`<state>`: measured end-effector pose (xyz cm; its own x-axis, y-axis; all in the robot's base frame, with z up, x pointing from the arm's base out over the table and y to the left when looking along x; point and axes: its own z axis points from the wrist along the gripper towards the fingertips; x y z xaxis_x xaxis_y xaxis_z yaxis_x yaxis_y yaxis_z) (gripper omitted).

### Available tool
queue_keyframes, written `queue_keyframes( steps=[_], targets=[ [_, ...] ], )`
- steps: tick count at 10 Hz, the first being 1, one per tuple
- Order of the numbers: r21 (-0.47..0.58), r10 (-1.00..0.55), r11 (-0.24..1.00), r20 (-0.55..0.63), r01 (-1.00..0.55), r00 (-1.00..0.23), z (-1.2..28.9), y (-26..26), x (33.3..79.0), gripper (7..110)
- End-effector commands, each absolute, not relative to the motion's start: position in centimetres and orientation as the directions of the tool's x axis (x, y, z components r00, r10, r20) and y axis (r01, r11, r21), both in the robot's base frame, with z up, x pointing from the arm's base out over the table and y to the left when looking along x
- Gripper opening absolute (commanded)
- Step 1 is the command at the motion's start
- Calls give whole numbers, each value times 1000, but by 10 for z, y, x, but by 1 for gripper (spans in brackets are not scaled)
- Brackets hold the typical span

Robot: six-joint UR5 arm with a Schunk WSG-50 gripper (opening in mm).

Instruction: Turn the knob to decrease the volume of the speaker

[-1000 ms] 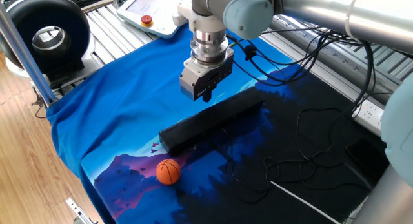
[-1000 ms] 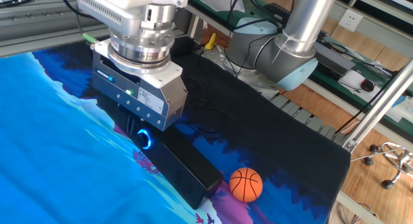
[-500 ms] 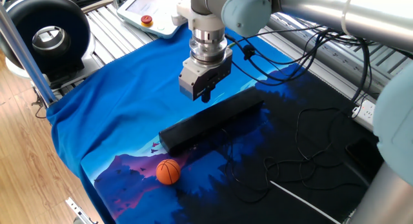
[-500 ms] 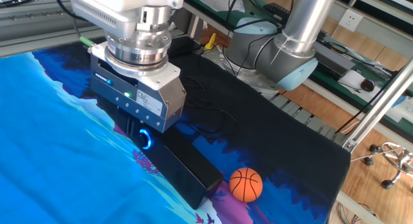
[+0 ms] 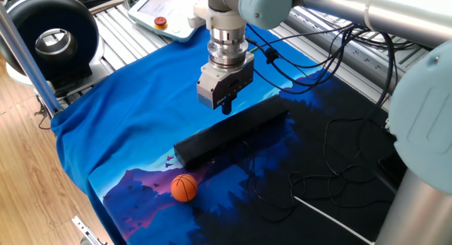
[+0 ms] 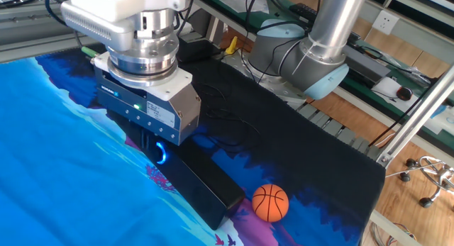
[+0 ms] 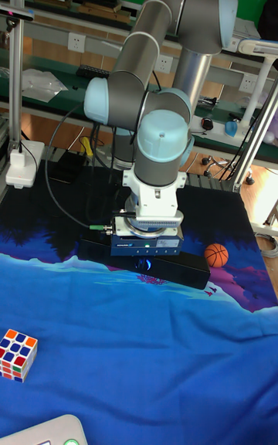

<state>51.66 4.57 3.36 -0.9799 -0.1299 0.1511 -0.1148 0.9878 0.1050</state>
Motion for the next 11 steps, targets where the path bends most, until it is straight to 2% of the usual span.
queue_keyframes(
  steps=[1,11],
  targets=[
    [118,-131,987,164,-112,-978,33,46,516,7],
    [130,-131,985,161,-111,-978,30,50,520,7]
  ],
)
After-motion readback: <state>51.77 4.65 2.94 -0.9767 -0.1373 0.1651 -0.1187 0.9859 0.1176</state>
